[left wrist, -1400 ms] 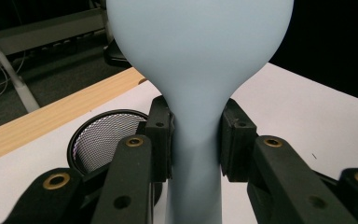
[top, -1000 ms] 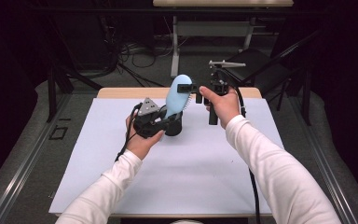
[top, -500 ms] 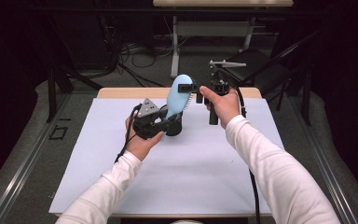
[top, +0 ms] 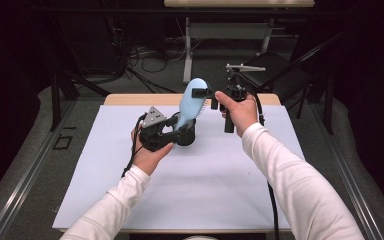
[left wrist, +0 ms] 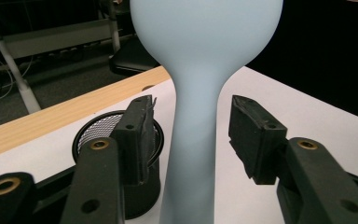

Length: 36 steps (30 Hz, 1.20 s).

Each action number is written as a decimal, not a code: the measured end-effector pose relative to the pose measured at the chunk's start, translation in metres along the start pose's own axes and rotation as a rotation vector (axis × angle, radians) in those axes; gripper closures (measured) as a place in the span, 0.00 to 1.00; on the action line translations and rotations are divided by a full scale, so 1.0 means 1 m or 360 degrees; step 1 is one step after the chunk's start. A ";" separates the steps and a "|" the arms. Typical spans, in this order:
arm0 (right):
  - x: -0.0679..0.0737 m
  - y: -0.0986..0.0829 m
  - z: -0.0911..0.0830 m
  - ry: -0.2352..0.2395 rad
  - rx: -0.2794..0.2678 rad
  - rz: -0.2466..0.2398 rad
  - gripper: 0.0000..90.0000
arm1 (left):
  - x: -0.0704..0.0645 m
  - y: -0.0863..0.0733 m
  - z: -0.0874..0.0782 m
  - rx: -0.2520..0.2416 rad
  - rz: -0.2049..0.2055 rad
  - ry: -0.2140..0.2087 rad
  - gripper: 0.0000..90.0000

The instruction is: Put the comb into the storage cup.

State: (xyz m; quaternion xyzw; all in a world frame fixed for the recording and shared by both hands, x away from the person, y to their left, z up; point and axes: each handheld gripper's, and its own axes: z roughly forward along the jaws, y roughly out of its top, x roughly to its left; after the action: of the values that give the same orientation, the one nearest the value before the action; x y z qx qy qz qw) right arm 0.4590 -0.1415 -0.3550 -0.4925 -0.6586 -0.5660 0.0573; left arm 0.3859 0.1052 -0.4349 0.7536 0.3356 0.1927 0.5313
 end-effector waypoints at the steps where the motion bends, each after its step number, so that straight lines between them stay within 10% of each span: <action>1: 0.000 0.000 0.000 -0.0001 -0.0003 -0.0003 0.58 | 0.000 0.000 0.000 -0.0004 -0.0003 0.0000 0.54; 17: 0.000 0.004 -0.005 -0.0016 -0.0029 -0.0006 0.58 | 0.003 0.002 -0.011 0.0025 -0.0134 -0.0052 0.51; 36: 0.000 0.016 -0.019 -0.0053 -0.0059 -0.0029 0.58 | -0.001 0.016 -0.016 0.0062 -0.0133 -0.0031 0.45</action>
State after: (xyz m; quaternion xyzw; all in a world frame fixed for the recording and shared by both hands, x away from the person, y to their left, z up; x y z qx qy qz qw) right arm 0.4607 -0.1588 -0.3374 -0.4969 -0.6532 -0.5704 0.0321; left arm 0.3800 0.1117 -0.4145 0.7510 0.3654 0.1565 0.5273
